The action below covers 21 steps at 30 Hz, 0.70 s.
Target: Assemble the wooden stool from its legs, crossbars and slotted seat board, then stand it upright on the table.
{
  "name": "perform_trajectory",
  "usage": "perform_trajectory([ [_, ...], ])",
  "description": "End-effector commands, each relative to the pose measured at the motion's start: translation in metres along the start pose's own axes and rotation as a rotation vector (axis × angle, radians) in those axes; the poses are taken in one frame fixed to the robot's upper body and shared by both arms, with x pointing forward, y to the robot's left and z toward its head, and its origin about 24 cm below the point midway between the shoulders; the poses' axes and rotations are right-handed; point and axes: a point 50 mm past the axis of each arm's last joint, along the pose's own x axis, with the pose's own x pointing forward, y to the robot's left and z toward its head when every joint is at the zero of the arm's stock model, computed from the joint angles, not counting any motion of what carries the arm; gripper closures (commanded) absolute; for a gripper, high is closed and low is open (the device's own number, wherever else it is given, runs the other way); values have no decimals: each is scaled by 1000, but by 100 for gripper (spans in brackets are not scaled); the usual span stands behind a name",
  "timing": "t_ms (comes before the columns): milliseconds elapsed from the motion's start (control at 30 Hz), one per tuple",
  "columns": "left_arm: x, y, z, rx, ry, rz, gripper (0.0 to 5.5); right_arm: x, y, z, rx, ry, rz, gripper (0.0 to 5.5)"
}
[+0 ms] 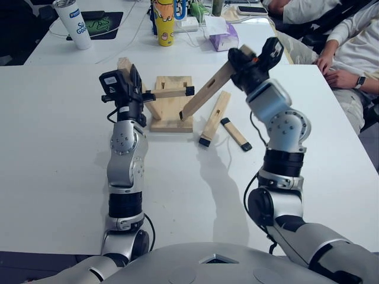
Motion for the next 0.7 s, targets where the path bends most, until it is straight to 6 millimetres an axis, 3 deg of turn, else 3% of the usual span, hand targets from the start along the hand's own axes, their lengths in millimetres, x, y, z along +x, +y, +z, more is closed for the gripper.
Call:
perform_trajectory([
  [33, -5, -9, -16, -56, 100, 18, 447, 1, -7, -7, -21, -36, -68, 448],
  [433, -6, -7, -22, -88, 134, 52, 447, -2, -15, -4, -78, -155, -178, 448],
  [700, -6, -11, -23, -95, 139, 49, 447, 3, -19, -14, -144, -164, -204, 448],
])
